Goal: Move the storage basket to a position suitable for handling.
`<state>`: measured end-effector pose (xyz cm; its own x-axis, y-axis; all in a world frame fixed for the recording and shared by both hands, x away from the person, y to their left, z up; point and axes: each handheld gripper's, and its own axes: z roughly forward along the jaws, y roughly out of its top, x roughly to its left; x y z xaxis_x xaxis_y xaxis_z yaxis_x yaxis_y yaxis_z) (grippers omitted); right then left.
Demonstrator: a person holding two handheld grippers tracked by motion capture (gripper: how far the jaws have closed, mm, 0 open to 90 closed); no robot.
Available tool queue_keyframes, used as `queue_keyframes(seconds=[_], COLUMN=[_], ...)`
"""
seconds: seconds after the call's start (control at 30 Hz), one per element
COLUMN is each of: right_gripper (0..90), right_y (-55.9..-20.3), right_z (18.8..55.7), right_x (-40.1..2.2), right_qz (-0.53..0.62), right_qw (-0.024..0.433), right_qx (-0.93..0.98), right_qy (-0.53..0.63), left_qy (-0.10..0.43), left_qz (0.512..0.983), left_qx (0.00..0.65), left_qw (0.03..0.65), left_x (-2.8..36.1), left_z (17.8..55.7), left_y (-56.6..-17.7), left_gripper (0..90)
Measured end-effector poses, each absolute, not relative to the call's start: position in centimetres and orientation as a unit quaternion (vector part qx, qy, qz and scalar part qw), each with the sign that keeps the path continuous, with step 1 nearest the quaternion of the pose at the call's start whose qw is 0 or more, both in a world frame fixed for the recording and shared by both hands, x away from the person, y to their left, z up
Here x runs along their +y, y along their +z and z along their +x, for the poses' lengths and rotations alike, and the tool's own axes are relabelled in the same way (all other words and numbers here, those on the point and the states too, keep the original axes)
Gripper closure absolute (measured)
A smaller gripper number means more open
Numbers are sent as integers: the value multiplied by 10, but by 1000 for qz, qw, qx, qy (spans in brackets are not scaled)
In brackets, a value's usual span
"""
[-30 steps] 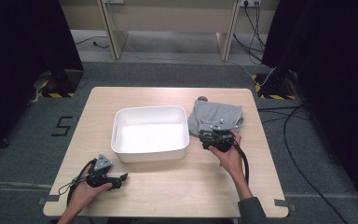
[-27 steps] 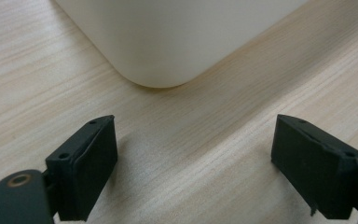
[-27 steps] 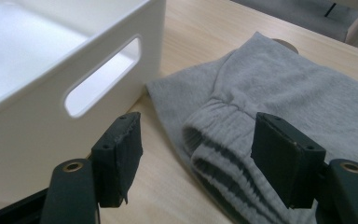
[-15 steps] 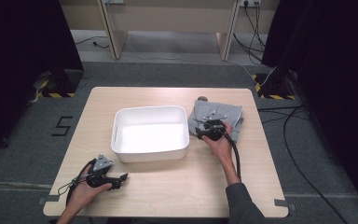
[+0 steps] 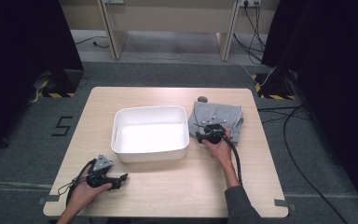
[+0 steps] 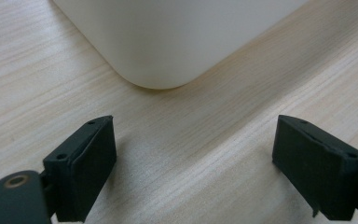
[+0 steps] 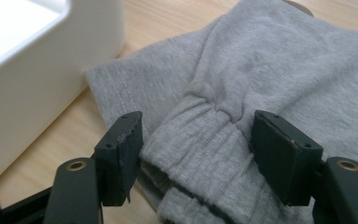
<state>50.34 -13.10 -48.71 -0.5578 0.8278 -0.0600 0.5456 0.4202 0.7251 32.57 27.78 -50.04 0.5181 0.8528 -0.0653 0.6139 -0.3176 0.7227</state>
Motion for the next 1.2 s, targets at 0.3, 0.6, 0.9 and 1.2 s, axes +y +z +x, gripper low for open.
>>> queue_keyframes(seconds=[0.3, 0.6, 0.9, 1.2], right_gripper=[368, 369, 368, 366], right_y=[-489, -488, -487, -483], right_z=[470, 448, 406, 370], right_x=[-148, -153, -162, -173], right_qz=[417, 410, 392, 395], right_qw=[199, 206, 221, 203], right_qx=[809, 814, 821, 822], right_qy=[364, 357, 351, 356], left_qy=[167, 167, 167, 167], left_qz=[794, 795, 795, 795], left_qx=[461, 461, 461, 461], left_qw=[358, 357, 357, 358], left_x=[278, 278, 278, 278], left_z=[326, 326, 326, 326], left_y=[-500, -500, -500, -500], left_gripper=[128, 128, 128, 128])
